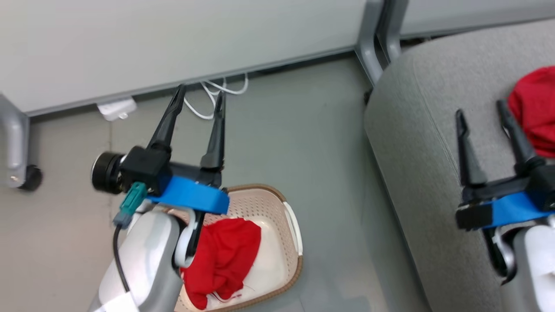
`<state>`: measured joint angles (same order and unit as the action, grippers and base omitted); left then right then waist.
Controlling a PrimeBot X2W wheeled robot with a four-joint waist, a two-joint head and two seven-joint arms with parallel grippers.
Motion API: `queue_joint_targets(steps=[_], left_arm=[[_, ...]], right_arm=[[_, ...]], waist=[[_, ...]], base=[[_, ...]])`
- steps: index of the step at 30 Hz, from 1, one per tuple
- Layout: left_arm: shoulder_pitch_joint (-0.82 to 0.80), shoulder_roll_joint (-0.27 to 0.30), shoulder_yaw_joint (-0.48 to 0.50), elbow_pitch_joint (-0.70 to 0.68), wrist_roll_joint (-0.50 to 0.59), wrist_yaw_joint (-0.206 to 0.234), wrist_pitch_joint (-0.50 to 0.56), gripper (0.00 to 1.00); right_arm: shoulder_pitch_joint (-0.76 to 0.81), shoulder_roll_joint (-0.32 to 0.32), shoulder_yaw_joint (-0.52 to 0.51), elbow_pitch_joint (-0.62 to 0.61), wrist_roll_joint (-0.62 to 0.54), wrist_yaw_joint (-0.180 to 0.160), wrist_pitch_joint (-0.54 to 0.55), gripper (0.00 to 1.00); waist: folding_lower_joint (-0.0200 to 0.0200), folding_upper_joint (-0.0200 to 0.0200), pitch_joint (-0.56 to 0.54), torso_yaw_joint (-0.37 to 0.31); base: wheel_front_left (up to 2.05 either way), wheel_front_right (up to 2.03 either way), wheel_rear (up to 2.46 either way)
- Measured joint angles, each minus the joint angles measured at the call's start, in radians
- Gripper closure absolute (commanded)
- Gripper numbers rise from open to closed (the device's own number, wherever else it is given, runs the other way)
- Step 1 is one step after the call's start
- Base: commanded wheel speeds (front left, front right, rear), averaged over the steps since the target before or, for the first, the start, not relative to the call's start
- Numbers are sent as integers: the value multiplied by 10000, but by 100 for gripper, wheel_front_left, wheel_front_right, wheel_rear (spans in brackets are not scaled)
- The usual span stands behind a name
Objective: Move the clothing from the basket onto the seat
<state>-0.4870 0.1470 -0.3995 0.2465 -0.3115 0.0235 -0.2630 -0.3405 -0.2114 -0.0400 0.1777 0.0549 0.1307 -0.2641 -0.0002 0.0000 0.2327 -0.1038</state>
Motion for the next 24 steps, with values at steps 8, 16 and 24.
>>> queue_joint_targets(steps=[8, 16, 24], left_arm=[[1527, -518, 1620, 6, 514, -485, 0, 0], [2969, -851, 2558, 173, 961, -1026, 0, 0], [3583, -941, 3097, 82, 1112, -1302, 0, 0]], right_arm=[[856, 598, 677, -54, 318, 0, 2, 0], [1959, 988, 777, 184, 380, 0, 2, 0], [2484, 1143, 627, 466, 464, 0, 2, 0]], waist=[[0, 0, -997, 661], [0, 0, -1918, 1060], [0, 1, -2238, 1268]], base=[[0, 0, 0], [0, 0, 0], [0, 0, 0]])
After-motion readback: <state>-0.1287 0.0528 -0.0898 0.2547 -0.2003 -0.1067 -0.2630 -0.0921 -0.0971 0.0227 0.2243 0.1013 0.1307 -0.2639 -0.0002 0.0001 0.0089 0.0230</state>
